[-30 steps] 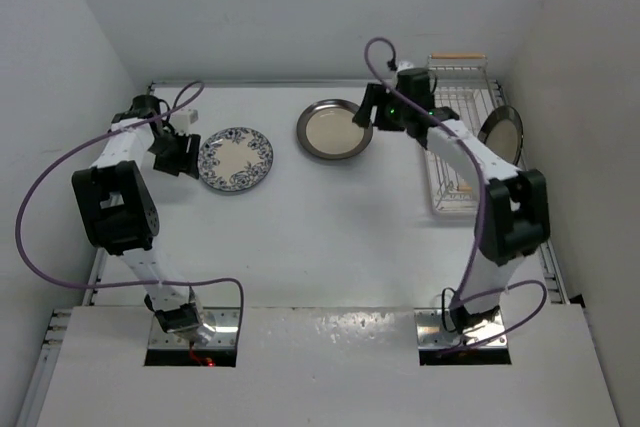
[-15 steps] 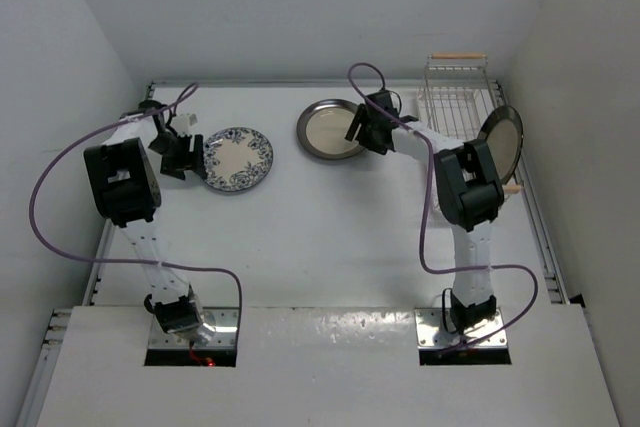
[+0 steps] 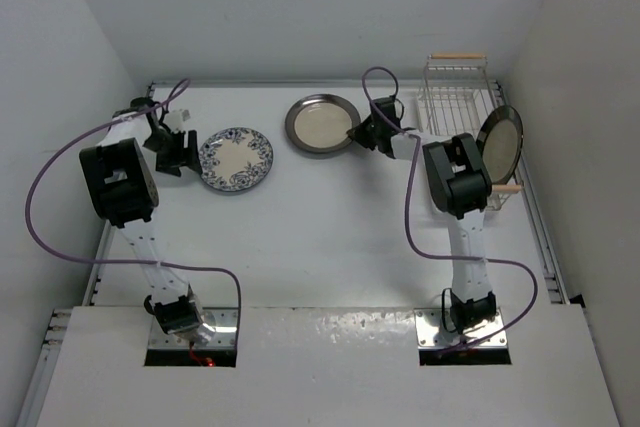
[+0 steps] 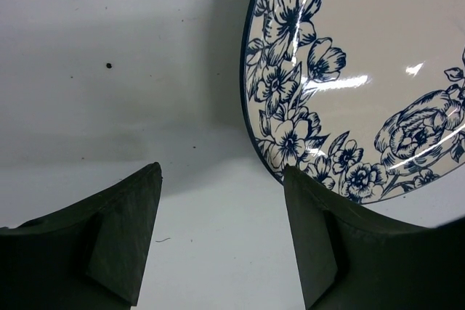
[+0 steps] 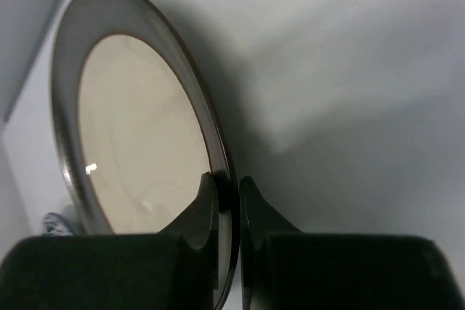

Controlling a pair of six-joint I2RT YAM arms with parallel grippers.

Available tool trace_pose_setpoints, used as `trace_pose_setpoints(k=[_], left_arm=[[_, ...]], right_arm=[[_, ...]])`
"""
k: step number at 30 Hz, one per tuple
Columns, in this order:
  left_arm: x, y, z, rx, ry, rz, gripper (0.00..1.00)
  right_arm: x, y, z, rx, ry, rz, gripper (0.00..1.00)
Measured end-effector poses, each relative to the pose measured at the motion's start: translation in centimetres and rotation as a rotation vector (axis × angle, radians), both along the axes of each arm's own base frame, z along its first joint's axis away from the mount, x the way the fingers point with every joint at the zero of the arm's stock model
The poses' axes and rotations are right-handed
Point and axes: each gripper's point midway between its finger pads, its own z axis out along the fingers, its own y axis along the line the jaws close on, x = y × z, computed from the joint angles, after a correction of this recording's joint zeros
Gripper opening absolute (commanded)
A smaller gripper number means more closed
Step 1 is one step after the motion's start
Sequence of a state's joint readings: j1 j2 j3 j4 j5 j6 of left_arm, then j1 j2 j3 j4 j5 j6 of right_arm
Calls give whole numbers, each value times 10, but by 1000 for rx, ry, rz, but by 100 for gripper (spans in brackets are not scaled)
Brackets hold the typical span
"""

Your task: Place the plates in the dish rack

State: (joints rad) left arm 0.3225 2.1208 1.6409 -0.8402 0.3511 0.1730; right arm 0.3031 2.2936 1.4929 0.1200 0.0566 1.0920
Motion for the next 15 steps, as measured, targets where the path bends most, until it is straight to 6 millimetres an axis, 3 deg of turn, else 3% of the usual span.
trace_pose_setpoints(k=[4,8,10,15], left_arm=[[-3,1,0,5,13,0,72],[-5,2,2,14,17,3,72],[-5,3,6,22,11,1,72],[-4,4,17,35,-14,-1,73]], right_arm=[[7,12,9,73,-70,25,0],[8,13,22,19,-133,97,0],[6,14,48,-38,-194,152,0],[-13,4,137,-254,-343,291,0]])
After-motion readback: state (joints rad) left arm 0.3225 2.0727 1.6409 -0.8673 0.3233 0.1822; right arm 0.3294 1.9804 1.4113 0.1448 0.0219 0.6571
